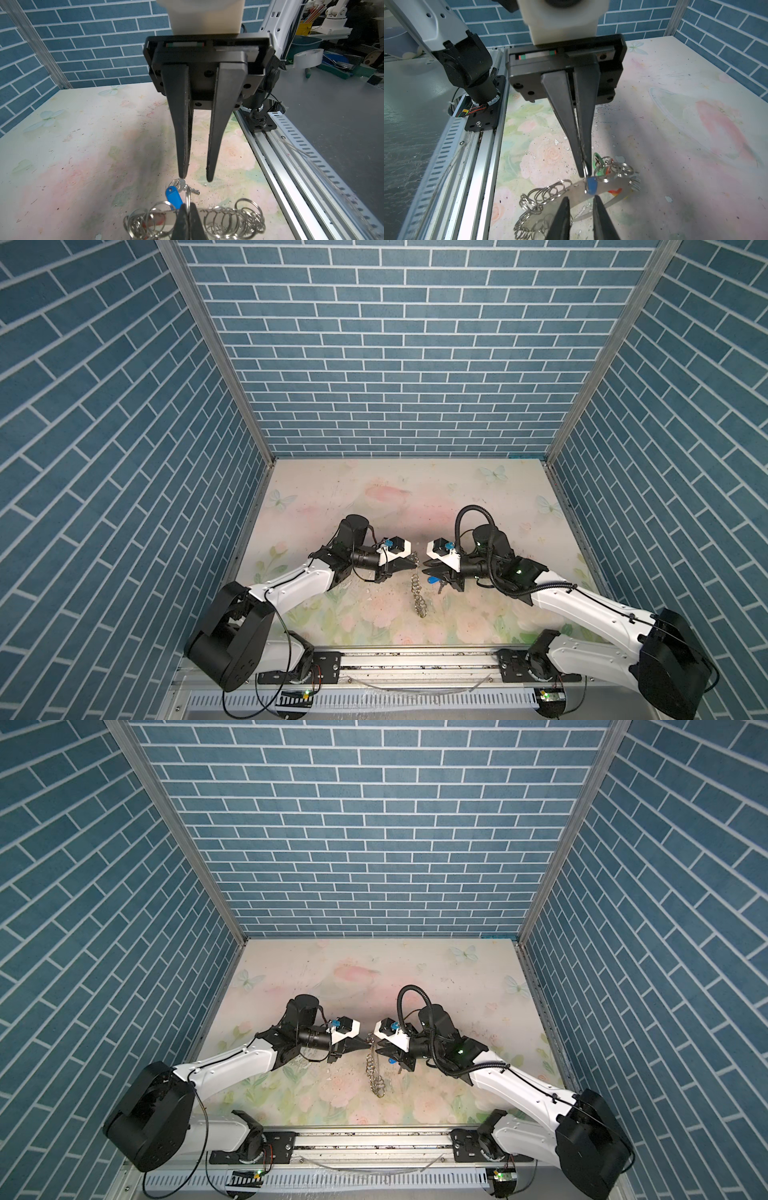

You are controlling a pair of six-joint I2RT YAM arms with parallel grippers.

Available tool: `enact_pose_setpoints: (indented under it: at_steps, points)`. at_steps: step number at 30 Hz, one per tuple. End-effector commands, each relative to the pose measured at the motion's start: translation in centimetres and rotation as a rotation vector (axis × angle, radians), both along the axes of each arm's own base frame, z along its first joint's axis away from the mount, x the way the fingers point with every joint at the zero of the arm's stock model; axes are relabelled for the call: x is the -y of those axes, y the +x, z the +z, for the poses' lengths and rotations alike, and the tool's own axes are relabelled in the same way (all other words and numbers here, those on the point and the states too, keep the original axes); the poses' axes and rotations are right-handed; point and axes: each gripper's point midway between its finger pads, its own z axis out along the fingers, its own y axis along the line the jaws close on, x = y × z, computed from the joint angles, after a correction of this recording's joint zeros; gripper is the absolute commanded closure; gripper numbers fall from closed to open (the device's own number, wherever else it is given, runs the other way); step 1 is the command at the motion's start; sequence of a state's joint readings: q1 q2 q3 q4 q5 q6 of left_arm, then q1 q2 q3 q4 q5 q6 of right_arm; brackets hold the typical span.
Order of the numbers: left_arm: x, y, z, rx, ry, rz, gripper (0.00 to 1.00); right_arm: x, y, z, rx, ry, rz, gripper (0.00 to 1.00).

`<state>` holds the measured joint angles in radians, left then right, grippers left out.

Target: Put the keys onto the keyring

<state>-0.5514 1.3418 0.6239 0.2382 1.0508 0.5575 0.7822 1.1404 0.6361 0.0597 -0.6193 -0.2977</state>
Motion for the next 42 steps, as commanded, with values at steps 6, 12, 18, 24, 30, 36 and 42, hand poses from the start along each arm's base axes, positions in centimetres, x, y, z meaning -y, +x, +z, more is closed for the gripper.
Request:
enact_pose_setpoints:
  at_steps: [6,12,18,24,30,36,42]
  points:
    - [0.5,-0.6,0.9,0.006,-0.022,-0.054,1.00,-1.7,0.2,2.2,0.067,0.052,0.071,0.84]
    - [0.5,-0.6,1.0,0.010,-0.024,-0.053,1.00,-1.8,0.3,1.6,0.056,0.031,0.067,0.88]
    - [0.5,-0.6,0.9,0.008,-0.025,-0.053,1.00,-1.8,0.4,1.3,0.051,0.021,0.062,0.95]
    - [0.5,-0.3,0.9,0.014,-0.029,-0.039,0.99,-1.8,0.7,1.7,0.053,0.043,0.037,1.00]
    - [0.4,0.9,1.3,0.018,-0.063,0.024,0.90,-1.5,0.7,1.5,0.041,0.107,0.013,1.00]
    - [0.2,1.2,1.4,0.017,-0.083,0.043,0.85,-0.9,0.3,2.2,0.027,0.209,0.020,1.00]
    - [0.3,1.0,1.4,0.003,-0.093,0.027,0.84,-0.5,0.2,2.6,0.039,0.260,0.018,1.00]
